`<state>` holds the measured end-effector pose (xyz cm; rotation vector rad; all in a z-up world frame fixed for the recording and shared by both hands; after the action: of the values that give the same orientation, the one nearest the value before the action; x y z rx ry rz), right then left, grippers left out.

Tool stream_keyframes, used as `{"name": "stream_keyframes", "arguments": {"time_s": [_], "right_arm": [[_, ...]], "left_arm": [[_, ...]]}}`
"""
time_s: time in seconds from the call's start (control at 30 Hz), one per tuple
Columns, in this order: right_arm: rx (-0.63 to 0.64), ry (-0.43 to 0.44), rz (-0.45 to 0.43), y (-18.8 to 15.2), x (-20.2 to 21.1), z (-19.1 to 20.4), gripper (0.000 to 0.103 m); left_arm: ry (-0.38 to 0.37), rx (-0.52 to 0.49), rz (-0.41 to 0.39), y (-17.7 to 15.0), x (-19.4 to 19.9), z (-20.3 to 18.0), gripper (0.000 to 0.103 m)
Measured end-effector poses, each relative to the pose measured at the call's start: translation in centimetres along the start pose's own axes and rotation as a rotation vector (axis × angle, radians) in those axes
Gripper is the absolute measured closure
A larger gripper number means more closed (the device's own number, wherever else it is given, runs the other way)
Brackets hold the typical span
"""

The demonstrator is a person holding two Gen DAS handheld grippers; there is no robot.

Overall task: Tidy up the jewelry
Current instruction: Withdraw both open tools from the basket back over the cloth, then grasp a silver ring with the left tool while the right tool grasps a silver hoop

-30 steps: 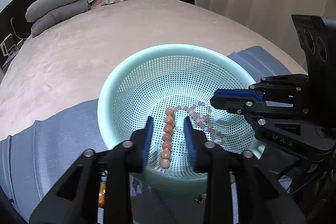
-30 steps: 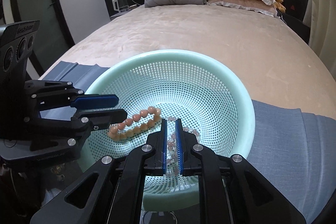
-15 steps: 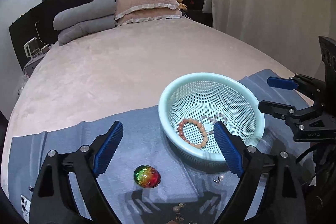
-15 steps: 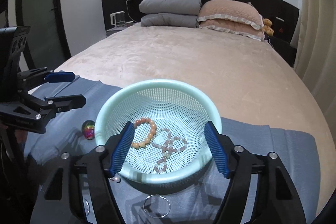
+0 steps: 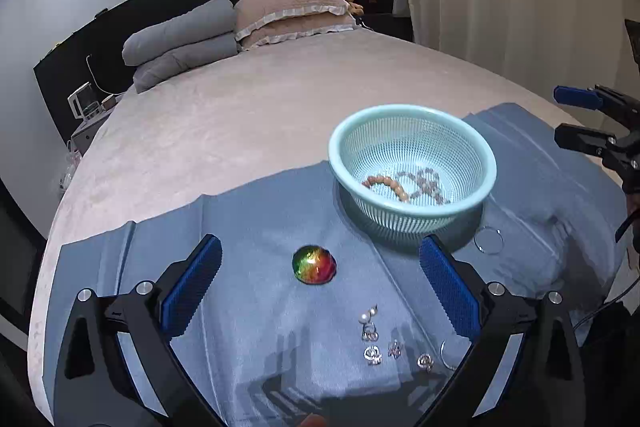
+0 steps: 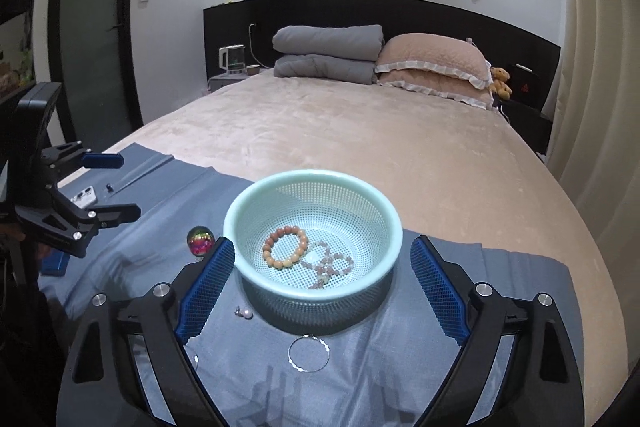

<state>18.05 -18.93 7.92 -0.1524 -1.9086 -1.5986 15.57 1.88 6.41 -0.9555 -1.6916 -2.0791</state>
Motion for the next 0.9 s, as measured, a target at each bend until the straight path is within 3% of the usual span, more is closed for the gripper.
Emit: {"name": "stream_keyframes", "arguments": {"time_s": [0.23,0.4,0.57,0.67,0.9], "right_arm": [[-0.052,-0.01,0.047,-5.1,-0.8,1.1,0.018],[-0.039,-0.003,0.11,-8.4,-2.7,2.4,0.018],[-0.068,0.002,0.147,-10.0,-4.6,2.6,0.018],[-0.094,0.009,0.174,-10.8,-5.9,2.5,0.018],[-0.125,-0.007,0.213,-12.5,-8.5,2.5,0.019]], "left_arm": [[-0.019,0.047,0.091,-5.6,-1.6,-0.2,0.006],[-0.005,0.002,0.137,-8.5,-3.0,-0.7,0.006],[0.005,-0.05,0.158,-9.6,-4.0,-1.3,0.008],[-0.004,-0.042,0.189,-10.3,-4.8,-1.3,0.016],[-0.031,-0.071,0.212,-10.9,-6.1,-2.2,0.025]]}}
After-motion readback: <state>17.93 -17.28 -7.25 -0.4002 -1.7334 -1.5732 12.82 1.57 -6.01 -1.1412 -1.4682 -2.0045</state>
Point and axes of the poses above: each gripper's, at about its wrist camera, not at the fingertips, and x roughly against the way its jaws point, z to its left, y to its top, the point moved 4 cm from there along -x, roughly the way its jaws point, and after that the axes turned 3 degrees about -y, right-handed, at the moved point
